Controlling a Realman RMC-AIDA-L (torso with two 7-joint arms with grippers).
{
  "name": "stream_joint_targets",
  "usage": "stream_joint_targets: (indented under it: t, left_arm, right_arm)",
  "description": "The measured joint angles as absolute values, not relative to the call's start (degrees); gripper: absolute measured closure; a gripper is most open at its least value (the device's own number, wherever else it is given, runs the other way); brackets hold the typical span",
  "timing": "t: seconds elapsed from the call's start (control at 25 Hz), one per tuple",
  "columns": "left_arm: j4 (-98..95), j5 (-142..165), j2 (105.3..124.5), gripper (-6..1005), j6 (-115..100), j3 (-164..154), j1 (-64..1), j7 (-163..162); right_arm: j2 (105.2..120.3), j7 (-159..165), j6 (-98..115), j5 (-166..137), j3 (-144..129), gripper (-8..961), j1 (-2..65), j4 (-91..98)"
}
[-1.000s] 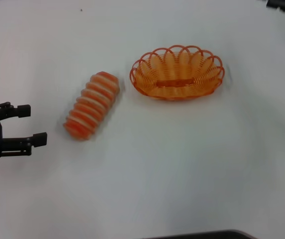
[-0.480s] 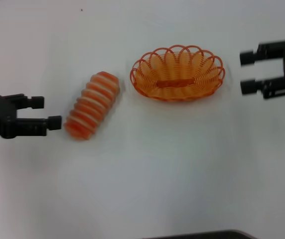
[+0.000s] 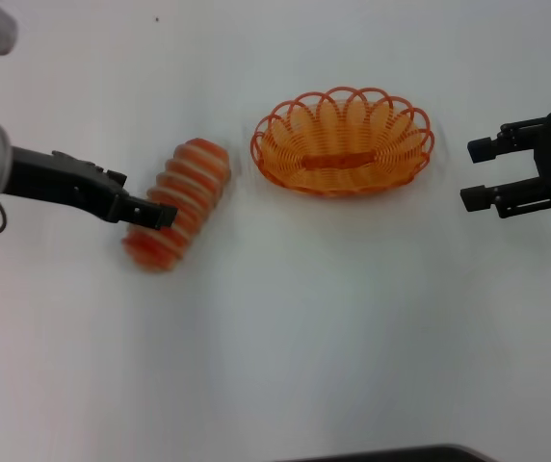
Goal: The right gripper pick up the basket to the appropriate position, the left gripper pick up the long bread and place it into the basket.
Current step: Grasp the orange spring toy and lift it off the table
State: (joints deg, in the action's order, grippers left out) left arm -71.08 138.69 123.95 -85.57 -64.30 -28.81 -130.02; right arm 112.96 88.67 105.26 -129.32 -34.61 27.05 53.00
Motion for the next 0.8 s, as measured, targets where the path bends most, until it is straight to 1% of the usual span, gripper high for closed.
stream_joint_targets:
  t: [0.24, 0.48, 0.68, 0.8]
  left_arm:
    - [-65.59, 142.03, 124.08, 67, -79.44, -69.11, -32.74, -134.98]
    - [-62.02, 142.47, 124.07, 94, -76.95, -72.52, -34.55, -136.24]
    - [-62.22, 142.49, 124.13, 272, -77.14, -74.57, -34.65, -136.27]
    - [-62.09, 142.50, 124.11, 358, -77.01, -74.80, -34.67, -136.38]
  right_arm:
    - [113.12, 88.51, 103.84, -129.39, -34.32, 186, 26.25, 52.98]
    - [113.32, 88.41, 102.69, -129.44, -34.27, 187, 25.87, 52.99]
    - [113.38, 88.33, 102.13, -129.44, -34.19, 188, 25.84, 53.00]
    - [113.41, 88.13, 101.86, -129.38, -34.15, 188, 25.84, 53.00]
